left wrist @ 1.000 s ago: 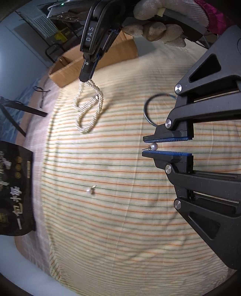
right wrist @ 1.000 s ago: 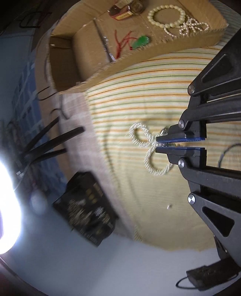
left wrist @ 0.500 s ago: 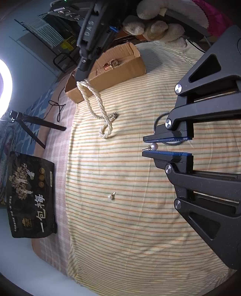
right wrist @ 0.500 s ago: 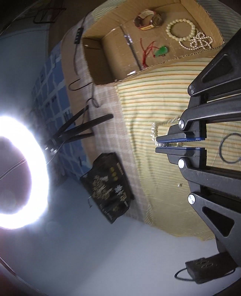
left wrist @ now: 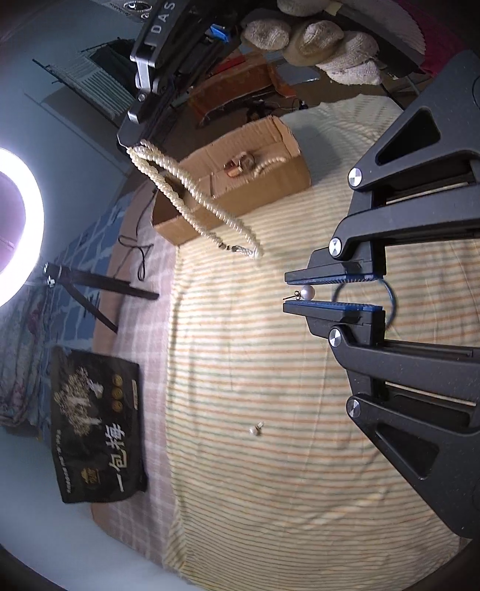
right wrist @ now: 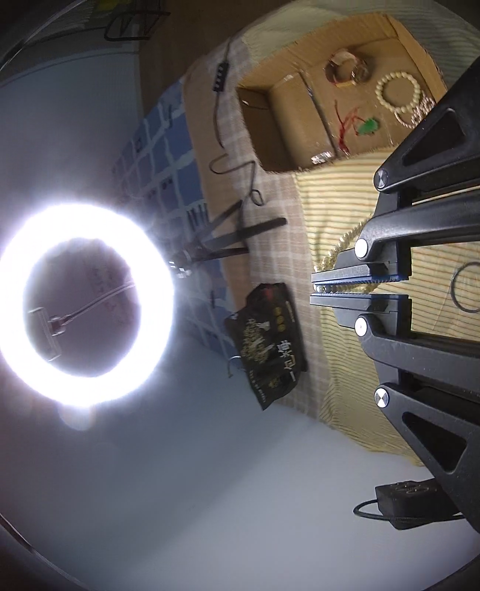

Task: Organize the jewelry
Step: 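Lift and carry the earring with the left tool into the box while the right tool carries the necklace there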

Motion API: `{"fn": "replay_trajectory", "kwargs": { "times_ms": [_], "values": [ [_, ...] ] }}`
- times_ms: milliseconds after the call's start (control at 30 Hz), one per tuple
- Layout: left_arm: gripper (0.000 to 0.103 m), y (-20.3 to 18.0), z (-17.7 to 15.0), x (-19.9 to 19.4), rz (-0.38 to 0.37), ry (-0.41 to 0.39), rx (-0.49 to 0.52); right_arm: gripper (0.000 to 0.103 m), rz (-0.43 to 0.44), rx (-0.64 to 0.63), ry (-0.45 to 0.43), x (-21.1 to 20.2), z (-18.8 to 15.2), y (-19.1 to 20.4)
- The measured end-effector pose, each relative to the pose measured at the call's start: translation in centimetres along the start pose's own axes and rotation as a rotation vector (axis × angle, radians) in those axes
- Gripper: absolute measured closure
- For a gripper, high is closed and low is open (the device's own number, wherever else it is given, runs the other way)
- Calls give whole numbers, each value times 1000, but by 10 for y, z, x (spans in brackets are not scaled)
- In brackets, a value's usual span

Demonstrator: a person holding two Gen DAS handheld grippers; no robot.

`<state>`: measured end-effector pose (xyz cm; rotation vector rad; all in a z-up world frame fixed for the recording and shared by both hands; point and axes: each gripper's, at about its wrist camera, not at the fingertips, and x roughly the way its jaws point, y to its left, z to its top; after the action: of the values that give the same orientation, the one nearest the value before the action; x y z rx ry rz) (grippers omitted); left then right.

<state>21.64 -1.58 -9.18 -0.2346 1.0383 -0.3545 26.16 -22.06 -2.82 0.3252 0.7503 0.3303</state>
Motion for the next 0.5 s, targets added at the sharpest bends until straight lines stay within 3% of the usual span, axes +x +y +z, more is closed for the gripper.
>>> {"fn": "replay_trajectory", "kwargs": {
  "times_ms": [300, 500],
  "values": [
    [97, -43, 13, 5, -60, -19, 42, 102, -12, 20, -100, -58, 19, -24],
    [97, -74, 16, 15, -103, -17, 70, 102, -67, 42, -127, -87, 21, -57]
  ]
}}
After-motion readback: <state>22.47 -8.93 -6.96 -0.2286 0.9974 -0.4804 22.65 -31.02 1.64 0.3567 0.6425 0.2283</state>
